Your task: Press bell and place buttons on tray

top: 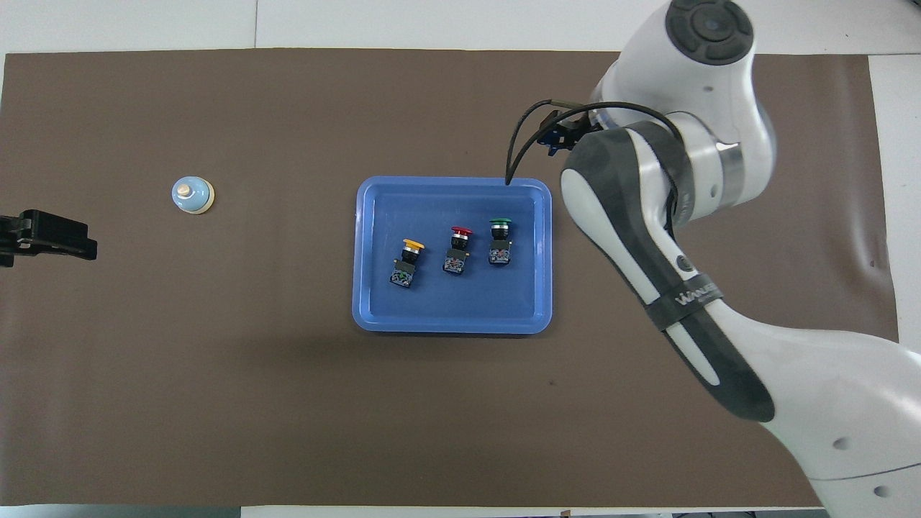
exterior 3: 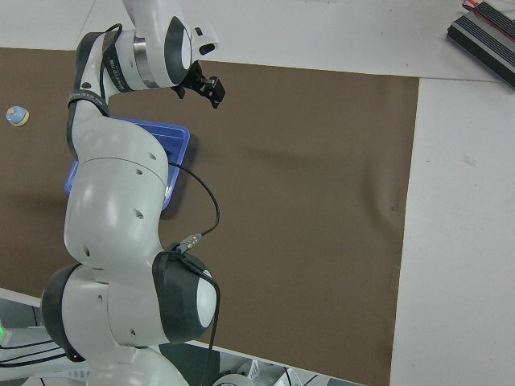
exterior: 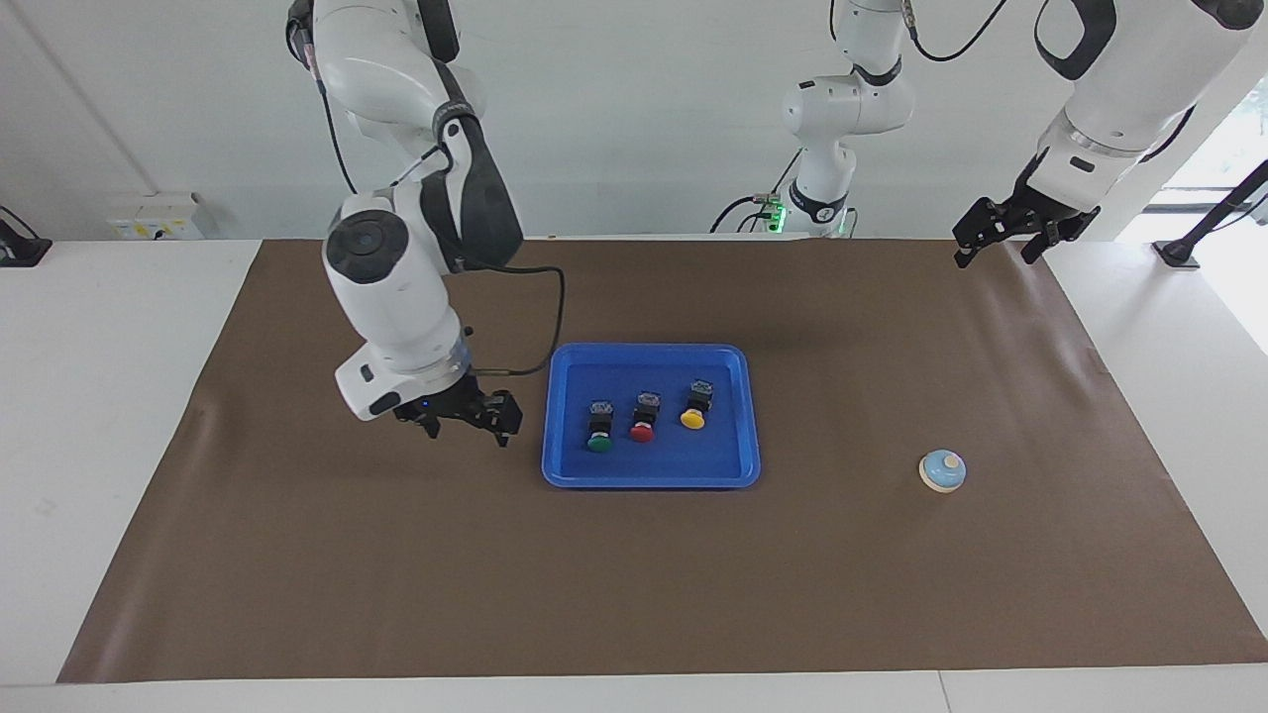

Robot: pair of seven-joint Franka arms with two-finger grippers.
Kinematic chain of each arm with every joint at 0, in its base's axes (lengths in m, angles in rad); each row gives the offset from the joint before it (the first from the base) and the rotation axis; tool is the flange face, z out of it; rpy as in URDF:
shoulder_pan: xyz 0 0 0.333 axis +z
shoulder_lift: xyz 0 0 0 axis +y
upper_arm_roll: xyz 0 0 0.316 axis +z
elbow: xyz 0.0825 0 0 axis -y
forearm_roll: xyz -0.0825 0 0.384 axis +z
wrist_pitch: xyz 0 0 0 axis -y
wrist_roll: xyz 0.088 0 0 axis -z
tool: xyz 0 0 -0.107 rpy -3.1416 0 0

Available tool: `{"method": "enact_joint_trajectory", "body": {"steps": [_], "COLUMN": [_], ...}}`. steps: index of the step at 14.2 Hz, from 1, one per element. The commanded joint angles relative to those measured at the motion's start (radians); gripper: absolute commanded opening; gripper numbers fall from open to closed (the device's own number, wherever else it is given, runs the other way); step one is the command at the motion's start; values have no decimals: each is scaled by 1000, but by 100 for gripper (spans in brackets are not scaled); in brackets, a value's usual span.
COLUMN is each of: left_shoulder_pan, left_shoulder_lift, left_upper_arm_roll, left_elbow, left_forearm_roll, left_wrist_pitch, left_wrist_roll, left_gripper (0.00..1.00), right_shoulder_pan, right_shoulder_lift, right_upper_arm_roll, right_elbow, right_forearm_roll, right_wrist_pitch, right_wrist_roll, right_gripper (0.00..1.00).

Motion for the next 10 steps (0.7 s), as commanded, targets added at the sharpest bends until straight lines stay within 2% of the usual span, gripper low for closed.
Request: {"method": "enact_joint_trajectory", "body": {"steps": [1,7,10], "left_shoulder_pan": [-1,-1,-1], "left_shoulder_lift": [-3,-3,-3], "left_upper_arm_roll": [4,4,4], "left_elbow": [9,9,9], "left_forearm_roll": [-1,-1,-1], "left_wrist_pitch": [-13,-13,-13], "left_wrist_roll": [-6,-6,-6], "left_gripper": [100,100,100], "right_shoulder_pan": [-79,-218,-240], "right_shoulder_lift": [-57,-126,-223], "right_upper_arm_roll": [15,12,12], "right_elbow": [-14,-25,-92], "right_forearm_roll": [4,-1,-41], "right_wrist_pitch": [-64,-196,-230], "right_wrist_roll": [-152,-364,-375], "right_gripper": [100,100,100]}}
